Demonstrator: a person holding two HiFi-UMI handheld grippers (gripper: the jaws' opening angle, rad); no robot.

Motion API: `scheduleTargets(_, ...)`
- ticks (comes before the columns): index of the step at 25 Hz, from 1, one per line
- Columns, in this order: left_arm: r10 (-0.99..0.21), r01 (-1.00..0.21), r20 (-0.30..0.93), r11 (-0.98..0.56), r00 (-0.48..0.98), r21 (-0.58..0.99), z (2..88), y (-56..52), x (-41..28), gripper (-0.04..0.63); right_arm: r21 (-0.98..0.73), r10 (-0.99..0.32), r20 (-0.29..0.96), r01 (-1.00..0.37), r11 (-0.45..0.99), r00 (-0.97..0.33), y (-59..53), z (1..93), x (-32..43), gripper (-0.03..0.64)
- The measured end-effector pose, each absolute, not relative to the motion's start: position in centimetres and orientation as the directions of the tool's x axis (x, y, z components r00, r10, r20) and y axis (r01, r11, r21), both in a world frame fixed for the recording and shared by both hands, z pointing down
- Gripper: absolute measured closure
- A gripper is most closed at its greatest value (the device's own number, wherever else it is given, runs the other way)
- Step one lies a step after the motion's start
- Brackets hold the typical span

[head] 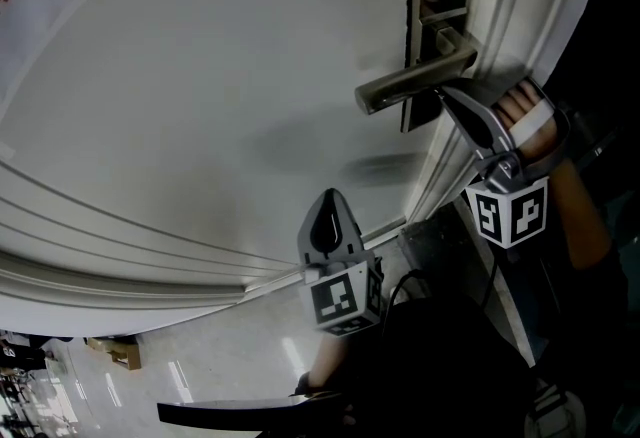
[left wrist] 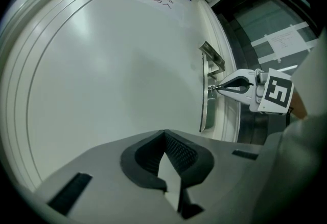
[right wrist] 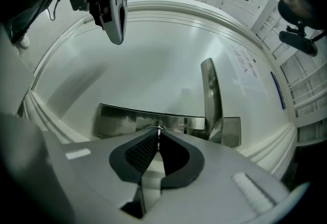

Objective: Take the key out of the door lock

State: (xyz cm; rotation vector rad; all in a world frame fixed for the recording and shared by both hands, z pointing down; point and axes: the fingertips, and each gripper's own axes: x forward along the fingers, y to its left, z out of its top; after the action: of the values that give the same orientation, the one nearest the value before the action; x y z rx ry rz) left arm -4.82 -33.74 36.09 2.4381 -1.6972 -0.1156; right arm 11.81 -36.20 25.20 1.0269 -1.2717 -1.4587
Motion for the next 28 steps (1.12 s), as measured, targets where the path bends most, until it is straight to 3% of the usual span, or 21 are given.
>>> scheduleTargets(14, -0.939, -0.925, 0.039, -0.33, 0.343, 0.189, 36.21, -33.66, -5.25, 0.595, 1.0, -0.974, 0.008, -0.016, 0.012, -0.225, -36.16, 24.96, 11.85, 0.604)
scheduleTargets(19, -0.94, -0.924, 0.033, -0.328, 0.34, 0.195, 36.45, -33.68, -5.35, 0.595, 0.999, -0.973, -0.008, 0.041, -0.018, -0.229, -35.74, 25.17, 11.93, 0.604)
scheduleTargets(28, -0.934, -0.92, 0.024, -0.347, 0.357, 0.181, 36.31, -33.19, -4.63, 0.595, 1.0, -0.974, -0.009, 0.025, -0.016, -0.225, -35.53, 25.09, 11.91, 0.604)
